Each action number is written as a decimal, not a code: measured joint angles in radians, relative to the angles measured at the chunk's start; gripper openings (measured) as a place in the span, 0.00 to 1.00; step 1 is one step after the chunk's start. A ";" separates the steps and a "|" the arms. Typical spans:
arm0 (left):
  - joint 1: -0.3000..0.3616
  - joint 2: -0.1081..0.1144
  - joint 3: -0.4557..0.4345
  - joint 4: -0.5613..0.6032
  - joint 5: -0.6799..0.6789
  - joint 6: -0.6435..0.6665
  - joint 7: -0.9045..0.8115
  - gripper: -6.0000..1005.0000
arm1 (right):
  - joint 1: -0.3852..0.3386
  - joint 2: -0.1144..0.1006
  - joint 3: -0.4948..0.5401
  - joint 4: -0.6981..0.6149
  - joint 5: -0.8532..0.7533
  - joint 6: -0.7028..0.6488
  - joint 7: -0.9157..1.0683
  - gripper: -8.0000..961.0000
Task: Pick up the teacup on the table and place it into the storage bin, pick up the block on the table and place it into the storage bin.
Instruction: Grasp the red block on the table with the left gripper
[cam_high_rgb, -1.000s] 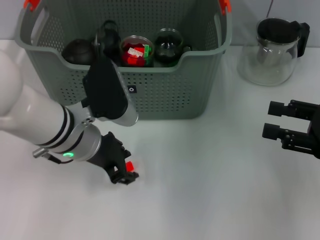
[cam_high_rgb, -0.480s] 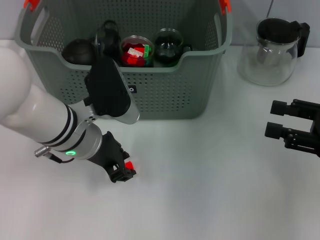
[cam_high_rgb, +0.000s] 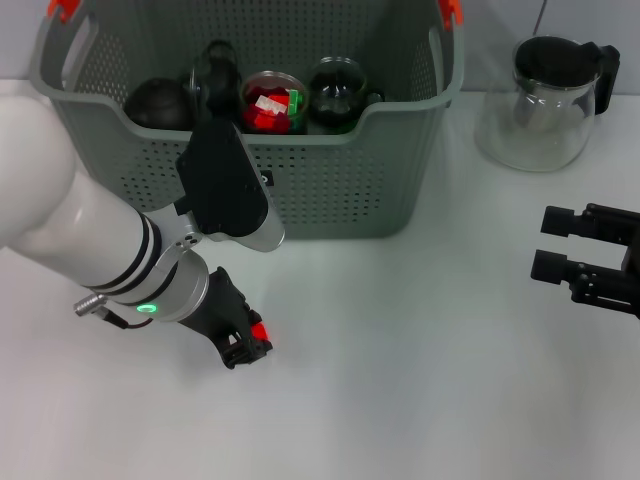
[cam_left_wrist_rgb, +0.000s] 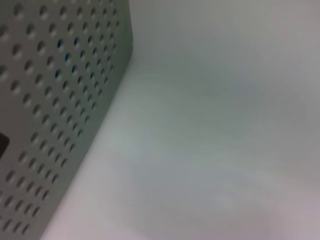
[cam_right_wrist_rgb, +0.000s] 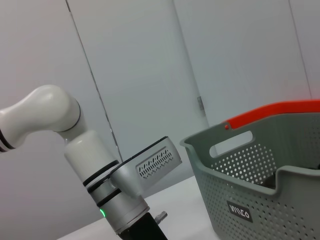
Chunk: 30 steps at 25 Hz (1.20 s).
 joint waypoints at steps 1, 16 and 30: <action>0.000 0.000 0.000 0.000 0.001 0.000 -0.001 0.40 | -0.001 0.000 0.000 0.000 0.000 0.000 0.001 0.71; -0.003 -0.002 0.010 -0.017 0.020 -0.020 -0.008 0.26 | 0.002 -0.002 0.024 0.017 -0.005 -0.010 0.002 0.71; -0.005 -0.001 0.021 -0.021 0.020 -0.027 -0.009 0.26 | 0.004 -0.005 0.031 0.025 -0.006 -0.022 0.002 0.71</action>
